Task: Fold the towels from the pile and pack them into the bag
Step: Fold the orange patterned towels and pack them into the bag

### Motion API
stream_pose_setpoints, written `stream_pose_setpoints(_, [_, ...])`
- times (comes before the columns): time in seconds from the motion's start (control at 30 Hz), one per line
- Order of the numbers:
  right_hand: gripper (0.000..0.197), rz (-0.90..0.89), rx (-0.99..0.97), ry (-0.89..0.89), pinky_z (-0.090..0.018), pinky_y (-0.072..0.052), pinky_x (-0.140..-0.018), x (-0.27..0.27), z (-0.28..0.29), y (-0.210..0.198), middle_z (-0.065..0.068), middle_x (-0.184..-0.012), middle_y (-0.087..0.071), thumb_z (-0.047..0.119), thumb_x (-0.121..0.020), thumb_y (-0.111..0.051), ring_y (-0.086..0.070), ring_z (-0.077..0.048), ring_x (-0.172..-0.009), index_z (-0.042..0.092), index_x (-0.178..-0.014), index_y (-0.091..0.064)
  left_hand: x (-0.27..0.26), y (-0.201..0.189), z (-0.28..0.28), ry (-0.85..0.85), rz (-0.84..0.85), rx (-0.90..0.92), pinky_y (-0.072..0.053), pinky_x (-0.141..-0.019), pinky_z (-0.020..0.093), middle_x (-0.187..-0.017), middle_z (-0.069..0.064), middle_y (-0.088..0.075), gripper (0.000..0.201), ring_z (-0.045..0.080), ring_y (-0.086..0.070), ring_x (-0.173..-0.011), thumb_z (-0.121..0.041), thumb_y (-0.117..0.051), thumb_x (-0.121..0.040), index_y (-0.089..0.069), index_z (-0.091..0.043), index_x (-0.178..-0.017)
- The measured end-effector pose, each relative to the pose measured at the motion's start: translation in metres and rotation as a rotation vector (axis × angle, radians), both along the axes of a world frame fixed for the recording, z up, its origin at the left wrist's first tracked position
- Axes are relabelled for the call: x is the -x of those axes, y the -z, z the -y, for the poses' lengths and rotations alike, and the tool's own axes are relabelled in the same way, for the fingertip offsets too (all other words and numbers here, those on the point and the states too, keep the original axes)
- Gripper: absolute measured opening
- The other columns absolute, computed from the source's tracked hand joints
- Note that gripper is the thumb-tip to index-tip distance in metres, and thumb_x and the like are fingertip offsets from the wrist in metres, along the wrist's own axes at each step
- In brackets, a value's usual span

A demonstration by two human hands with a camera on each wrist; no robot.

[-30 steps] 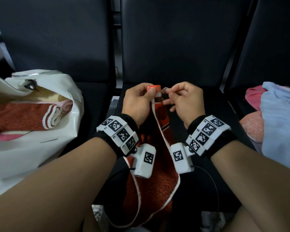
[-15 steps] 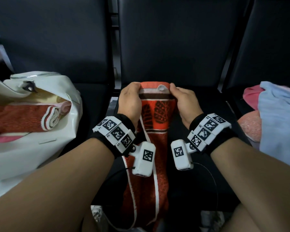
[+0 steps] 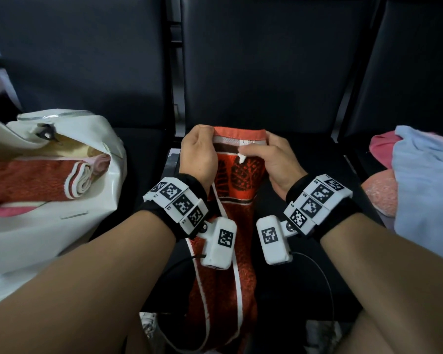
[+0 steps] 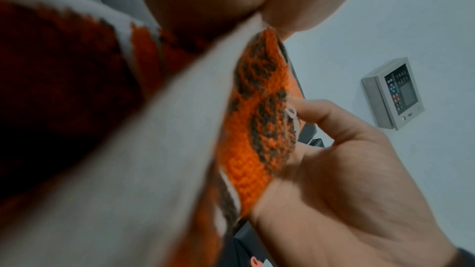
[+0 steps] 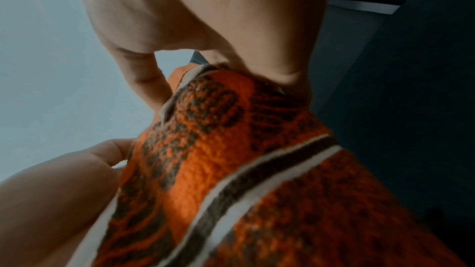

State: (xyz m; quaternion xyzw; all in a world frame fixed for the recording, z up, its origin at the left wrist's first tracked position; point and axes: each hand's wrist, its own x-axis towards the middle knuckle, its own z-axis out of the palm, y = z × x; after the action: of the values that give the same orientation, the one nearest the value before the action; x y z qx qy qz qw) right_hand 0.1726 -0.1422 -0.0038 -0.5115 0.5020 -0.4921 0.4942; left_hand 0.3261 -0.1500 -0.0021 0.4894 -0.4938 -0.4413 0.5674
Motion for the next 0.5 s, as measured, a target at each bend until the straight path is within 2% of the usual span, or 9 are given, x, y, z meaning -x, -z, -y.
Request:
stream_pose_setpoints(0.07, [0.038, 0.029, -0.003, 0.008, -0.04, -0.053, -0.087, -0.001, 0.0005, 0.0005, -0.012, -0.094, -0.071, 0.018, -0.071, -0.067, -0.069, -0.025, -0.089, 0.001, -0.104, -0.066, -0.0004, 0.0016, 0.0007, -0.002, 0.008, 0.02, -0.05, -0.068, 0.039, -0.077, 0.006, -0.059, 0.031, 0.025, -0.059, -0.074, -0.026, -0.04, -0.102, -0.059, -0.011, -0.083])
stream_pose_setpoints(0.1, [0.03, 0.048, -0.004, 0.013, -0.038, -0.052, -0.083, -0.0015, 0.0005, 0.0007, -0.009, -0.088, -0.069, 0.017, -0.071, -0.063, -0.067, -0.022, -0.084, 0.004, -0.097, -0.066, -0.0006, 0.002, 0.0007, -0.008, 0.022, 0.032, -0.05, -0.069, 0.041, -0.076, 0.005, -0.059, 0.031, 0.024, -0.058, -0.074, -0.03, -0.04, -0.099, -0.059, -0.013, -0.081])
stream_pose_setpoints(0.2, [0.014, 0.078, 0.008, 0.022, -0.03, -0.052, -0.074, -0.0018, -0.0008, 0.0004, -0.003, -0.08, -0.069, 0.008, -0.079, -0.059, -0.067, -0.014, -0.075, 0.009, -0.09, -0.067, -0.0009, 0.0012, 0.0005, -0.018, 0.056, 0.053, -0.049, -0.068, 0.039, -0.073, 0.001, -0.057, 0.031, 0.022, -0.057, -0.073, -0.033, -0.039, -0.097, -0.057, -0.017, -0.077])
stream_pose_setpoints(0.33, [0.023, 0.061, 0.02, 0.031, -0.039, -0.054, -0.085, 0.0005, -0.0002, 0.0007, -0.009, -0.093, -0.073, 0.008, -0.084, -0.064, -0.071, -0.022, -0.087, 0.001, -0.106, -0.069, -0.0019, -0.0007, 0.0013, -0.032, 0.018, 0.03, -0.049, -0.063, 0.031, -0.069, -0.003, -0.056, 0.035, 0.014, -0.056, -0.066, -0.023, -0.04, -0.107, -0.056, -0.015, -0.077])
stream_pose_setpoints(0.4, [0.027, 0.049, 0.017, 0.036, -0.041, -0.056, -0.091, 0.0012, 0.0007, 0.0009, -0.012, -0.104, -0.075, 0.01, -0.085, -0.067, -0.072, -0.026, -0.096, 0.003, -0.111, -0.068, -0.0014, -0.0017, 0.0013, -0.001, -0.035, 0.0, -0.053, -0.064, 0.031, -0.071, -0.001, -0.061, 0.032, 0.015, -0.061, -0.065, -0.029, -0.046, -0.107, -0.058, -0.013, -0.082])
stream_pose_setpoints(0.5, [0.031, 0.042, 0.025, 0.059, -0.044, -0.057, -0.094, 0.0011, 0.0017, -0.0001, -0.012, -0.107, -0.074, 0.011, -0.084, -0.073, -0.073, -0.025, -0.099, 0.006, -0.113, -0.066, -0.0009, -0.0016, -0.0013, 0.047, -0.028, -0.002, -0.06, -0.075, 0.036, -0.085, 0.006, -0.068, 0.03, 0.021, -0.069, -0.076, -0.04, -0.061, -0.1, -0.06, -0.01, -0.098])
